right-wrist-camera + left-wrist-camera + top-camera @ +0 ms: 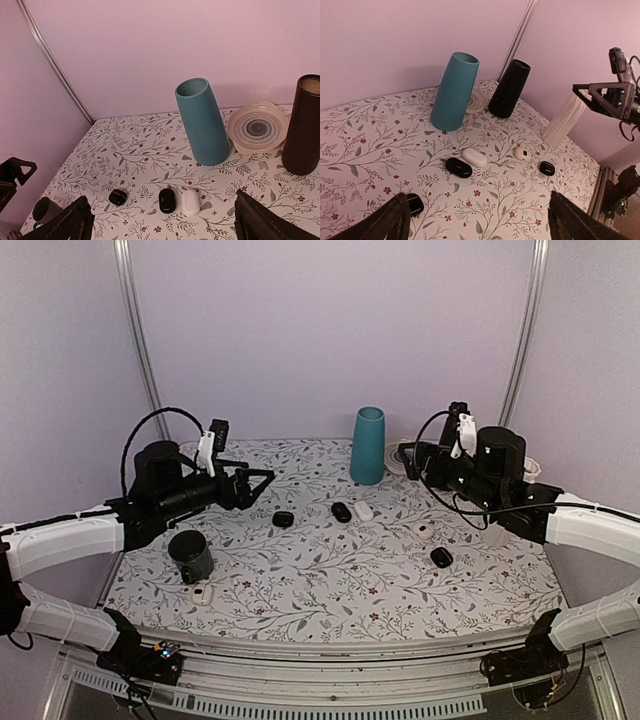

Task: Insert the wireless bluetooth earbuds into the charging case
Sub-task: Pick up the charging case from the center of the board.

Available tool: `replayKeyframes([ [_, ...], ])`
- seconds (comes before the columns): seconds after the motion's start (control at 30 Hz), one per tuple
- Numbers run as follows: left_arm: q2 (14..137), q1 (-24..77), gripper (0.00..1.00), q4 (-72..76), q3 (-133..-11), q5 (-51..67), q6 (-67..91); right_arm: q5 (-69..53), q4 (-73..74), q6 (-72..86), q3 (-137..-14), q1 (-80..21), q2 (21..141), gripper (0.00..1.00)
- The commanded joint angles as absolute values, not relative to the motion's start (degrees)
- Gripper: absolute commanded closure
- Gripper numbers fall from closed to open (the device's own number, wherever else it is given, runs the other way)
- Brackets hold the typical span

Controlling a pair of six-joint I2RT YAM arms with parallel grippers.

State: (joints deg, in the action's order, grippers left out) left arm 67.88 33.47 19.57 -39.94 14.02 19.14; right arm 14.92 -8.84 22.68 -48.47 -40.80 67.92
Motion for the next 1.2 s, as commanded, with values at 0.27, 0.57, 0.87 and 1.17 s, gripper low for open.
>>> replayKeyframes([
  [0.27, 60.8, 41.7, 0.04, -0.9, -39.0, 1.5, 26.2, 13.1, -12.2, 18.4, -47.8, -40.5, 69.1, 0.01],
  [0.57, 58.7, 53.0, 0.04, -17.8, -37.7, -8.8, 44.1, 10.4, -14.5, 17.5, -45.5, -40.6, 69.1, 0.01],
  [0.87, 57.9, 60.2, 0.11, -35.9, -36.9, -16.2, 66.7, 8.2, -15.9, 17.3, -44.6, -40.5, 69.7, 0.01],
  [1.17, 62.7, 61.4, 0.22, -42.4, -36.0, -21.2, 77.3, 7.8, -16.3, 17.6, -44.1, -40.6, 70.2, 0.01],
])
